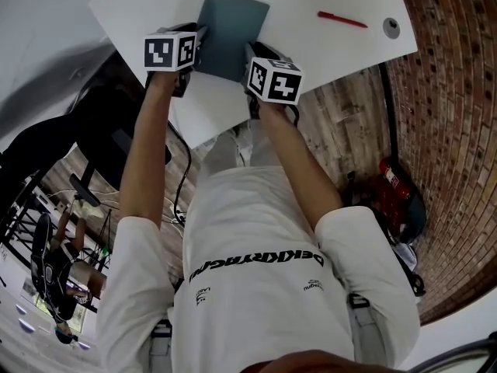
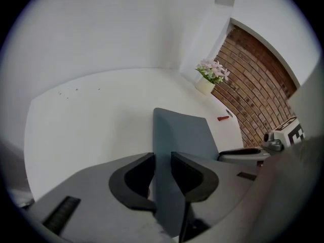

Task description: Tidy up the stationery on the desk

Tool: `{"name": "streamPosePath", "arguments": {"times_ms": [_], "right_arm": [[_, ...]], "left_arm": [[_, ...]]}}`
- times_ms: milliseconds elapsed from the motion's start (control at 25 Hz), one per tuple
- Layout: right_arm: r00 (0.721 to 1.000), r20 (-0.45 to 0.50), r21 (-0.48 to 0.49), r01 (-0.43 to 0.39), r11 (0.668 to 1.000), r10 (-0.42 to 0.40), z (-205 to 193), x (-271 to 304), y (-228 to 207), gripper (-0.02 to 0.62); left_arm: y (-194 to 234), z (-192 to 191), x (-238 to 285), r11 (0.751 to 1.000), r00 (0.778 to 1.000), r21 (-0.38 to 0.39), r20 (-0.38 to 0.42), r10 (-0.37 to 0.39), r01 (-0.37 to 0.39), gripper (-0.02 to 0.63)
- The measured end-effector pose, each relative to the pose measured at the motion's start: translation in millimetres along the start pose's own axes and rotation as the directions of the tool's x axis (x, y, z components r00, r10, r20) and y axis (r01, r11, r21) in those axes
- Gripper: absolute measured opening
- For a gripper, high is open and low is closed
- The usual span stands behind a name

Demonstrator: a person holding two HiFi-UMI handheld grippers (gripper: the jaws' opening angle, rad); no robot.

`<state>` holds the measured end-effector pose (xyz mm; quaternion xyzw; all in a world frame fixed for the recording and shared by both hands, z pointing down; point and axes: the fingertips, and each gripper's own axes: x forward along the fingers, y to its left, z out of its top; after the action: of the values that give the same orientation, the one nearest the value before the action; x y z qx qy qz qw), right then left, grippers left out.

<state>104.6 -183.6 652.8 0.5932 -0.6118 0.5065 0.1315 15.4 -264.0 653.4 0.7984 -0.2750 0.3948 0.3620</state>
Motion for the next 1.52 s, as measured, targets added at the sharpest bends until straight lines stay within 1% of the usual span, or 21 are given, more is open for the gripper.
{"name": "streamPosePath", "arguments": {"times_ms": [120,280,440,720,1040,1120,1200,1320,1520], "right_arm": [[1.0,-0.011,-0.023,-0.019,1.0,0.018,4,-1,-5,0.075],[0.999,-0.023,-0.078,-0.04,0.996,0.038,14,0,-14,0.075],[0.997,-0.055,-0.135,-0.067,0.988,0.06,21,0,-20,0.075],[0.992,-0.097,-0.249,-0.098,0.964,0.076,37,3,-27,0.075],[0.984,-0.145,-0.334,-0.145,0.931,0.101,46,11,-27,0.077],[0.982,-0.148,-0.342,-0.16,0.926,0.115,49,13,-25,0.077],[0.981,-0.153,-0.336,-0.168,0.927,0.123,49,14,-27,0.077],[0.98,-0.154,-0.343,-0.172,0.923,0.125,49,13,-27,0.08],[0.979,-0.161,-0.371,-0.179,0.911,0.126,50,14,-26,0.084]], "left_arm": [[-5,-7,-1,0.999,1.0,-0.032,0.008,0.009,-0.008,0.103],[-13,-14,-1,0.997,1.0,-0.071,0.022,0.021,-0.019,0.103],[-21,-22,0,0.995,0.999,-0.096,0.035,0.025,-0.022,0.103],[-34,-30,-4,0.991,0.998,-0.127,0.049,0.048,-0.041,0.103],[-42,-40,-7,0.985,0.996,-0.169,0.073,0.053,-0.04,0.103],[-43,-42,-6,0.981,0.995,-0.189,0.086,0.055,-0.037,0.103],[-43,-42,-6,0.978,0.993,-0.201,0.094,0.072,-0.052,0.103],[-42,-41,-7,0.974,0.99,-0.215,0.104,0.093,-0.069,0.103],[-42,-41,-6,0.971,0.988,-0.225,0.112,0.104,-0.077,0.103]]}}
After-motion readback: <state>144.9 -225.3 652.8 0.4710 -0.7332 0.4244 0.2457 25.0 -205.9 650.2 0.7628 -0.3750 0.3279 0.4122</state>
